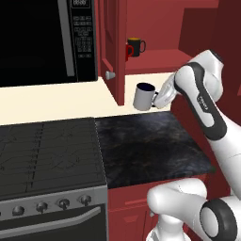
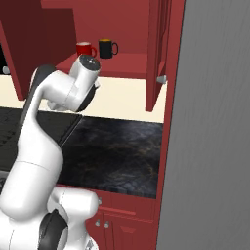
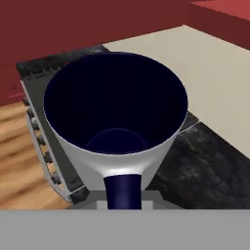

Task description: Pick the mug on the counter and place it in the cabinet with the handle facing the right, like the mugs already inside.

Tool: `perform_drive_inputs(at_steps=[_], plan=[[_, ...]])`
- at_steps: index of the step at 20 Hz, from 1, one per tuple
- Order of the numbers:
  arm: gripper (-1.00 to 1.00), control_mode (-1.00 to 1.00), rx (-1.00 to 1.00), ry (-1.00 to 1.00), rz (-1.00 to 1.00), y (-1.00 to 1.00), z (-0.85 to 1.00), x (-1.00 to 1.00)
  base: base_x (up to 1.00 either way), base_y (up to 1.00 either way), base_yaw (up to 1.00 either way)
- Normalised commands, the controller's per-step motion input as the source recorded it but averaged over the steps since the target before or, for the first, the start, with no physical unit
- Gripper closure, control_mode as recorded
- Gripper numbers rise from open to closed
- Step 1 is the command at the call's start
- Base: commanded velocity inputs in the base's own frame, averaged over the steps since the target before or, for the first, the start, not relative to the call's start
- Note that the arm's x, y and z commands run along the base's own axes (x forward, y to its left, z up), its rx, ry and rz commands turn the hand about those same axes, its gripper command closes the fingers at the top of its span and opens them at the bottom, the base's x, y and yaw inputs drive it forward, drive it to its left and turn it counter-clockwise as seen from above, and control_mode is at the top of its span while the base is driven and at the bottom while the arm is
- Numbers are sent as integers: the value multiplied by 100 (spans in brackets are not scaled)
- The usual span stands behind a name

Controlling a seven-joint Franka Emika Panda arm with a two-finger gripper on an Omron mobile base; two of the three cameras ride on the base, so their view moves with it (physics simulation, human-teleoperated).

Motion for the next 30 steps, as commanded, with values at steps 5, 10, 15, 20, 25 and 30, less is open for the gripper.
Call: perform_drive_inputs(at_steps=[5,10,15,20,25,30], plan=[[100,-100,2,0,11,-9,45,2,0,0,0],[100,-100,6,0,18,-1,28,31,0,0,0],[100,-100,4,-4,19,0,36,19,0,0,0],[100,-100,2,-4,17,0,37,14,0,0,0],[100,-100,0,-1,14,-2,20,15,0,0,0],[100,-100,10,-2,11,-3,-13,37,0,0,0]])
